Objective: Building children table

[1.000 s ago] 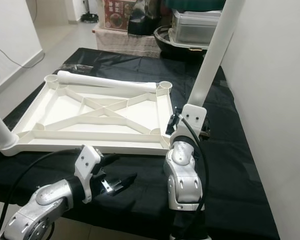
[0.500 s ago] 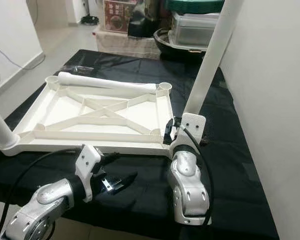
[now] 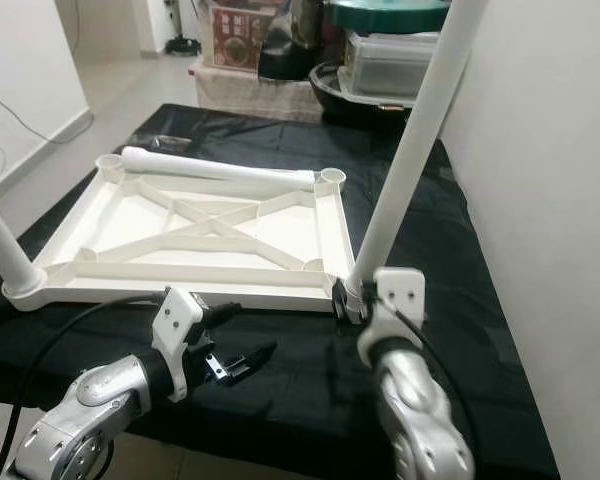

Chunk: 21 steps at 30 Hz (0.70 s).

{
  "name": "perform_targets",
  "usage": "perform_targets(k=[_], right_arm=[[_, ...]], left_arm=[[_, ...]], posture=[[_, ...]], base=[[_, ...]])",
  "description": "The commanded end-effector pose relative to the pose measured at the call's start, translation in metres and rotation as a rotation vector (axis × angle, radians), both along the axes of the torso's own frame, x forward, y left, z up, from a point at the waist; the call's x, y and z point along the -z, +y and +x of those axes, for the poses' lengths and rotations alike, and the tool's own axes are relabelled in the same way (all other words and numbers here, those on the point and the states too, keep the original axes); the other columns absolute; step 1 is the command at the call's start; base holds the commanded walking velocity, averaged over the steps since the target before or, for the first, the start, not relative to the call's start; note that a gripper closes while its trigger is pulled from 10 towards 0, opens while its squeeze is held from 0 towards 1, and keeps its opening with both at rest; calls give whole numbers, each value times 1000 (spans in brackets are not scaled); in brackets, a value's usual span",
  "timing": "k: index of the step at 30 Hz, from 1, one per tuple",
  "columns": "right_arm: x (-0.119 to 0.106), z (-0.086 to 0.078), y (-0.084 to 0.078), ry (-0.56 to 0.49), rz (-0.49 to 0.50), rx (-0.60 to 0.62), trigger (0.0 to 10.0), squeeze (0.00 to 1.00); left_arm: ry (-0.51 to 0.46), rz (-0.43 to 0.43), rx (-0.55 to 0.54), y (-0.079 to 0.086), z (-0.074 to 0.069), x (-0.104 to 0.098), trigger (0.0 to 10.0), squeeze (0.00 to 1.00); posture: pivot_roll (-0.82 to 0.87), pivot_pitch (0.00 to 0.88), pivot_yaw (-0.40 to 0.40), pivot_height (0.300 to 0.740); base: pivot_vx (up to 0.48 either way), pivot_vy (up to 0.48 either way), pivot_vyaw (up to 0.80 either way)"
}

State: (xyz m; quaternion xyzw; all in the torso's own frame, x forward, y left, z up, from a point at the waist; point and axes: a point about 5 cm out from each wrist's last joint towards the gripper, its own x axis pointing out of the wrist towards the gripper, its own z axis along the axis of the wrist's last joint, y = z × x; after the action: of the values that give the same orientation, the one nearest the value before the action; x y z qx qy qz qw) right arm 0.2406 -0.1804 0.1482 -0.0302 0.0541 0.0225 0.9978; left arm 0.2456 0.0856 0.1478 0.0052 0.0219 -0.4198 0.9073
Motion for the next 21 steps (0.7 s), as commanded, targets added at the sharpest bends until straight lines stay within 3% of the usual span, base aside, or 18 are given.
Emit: perform_targets(k=[1,2,5,8,11,13,16,21], right_arm=[[-4,-3,3,-23,2,-47,10000,0],[5,-15,-6,30,-58,-126,10000,0],[17,-24,-27,95,-164,-145,10000,0],[22,-21,-54,128,-258,-63,10000,0],[25,-2,-90,153,-380,119,10000,0],[25,3,-97,155,-407,156,10000,0],[27,23,-113,168,-431,275,10000,0],[29,32,-117,172,-405,304,10000,0]], left_arm=[[7,6,3,-1,0,3,10000,0],[8,5,3,0,-1,3,10000,0],[8,4,4,0,-1,2,10000,0],[9,1,4,0,-2,2,10000,0],[10,-2,10,0,-4,0,10000,0],[9,-2,13,-1,-4,0,10000,0],[9,-9,26,-3,-8,-3,10000,0],[12,-15,33,-4,-12,-4,10000,0]], posture=[[70,19,-66,740],[70,19,-66,740],[70,25,-68,740],[70,36,-66,740],[79,47,-68,740],[79,47,-68,740],[95,68,-69,740],[103,81,-70,740]], base=[[0,0,0],[0,0,0],[0,0,0],[0,0,0],[0,0,0],[0,0,0],[0,0,0],[0,0,0]])
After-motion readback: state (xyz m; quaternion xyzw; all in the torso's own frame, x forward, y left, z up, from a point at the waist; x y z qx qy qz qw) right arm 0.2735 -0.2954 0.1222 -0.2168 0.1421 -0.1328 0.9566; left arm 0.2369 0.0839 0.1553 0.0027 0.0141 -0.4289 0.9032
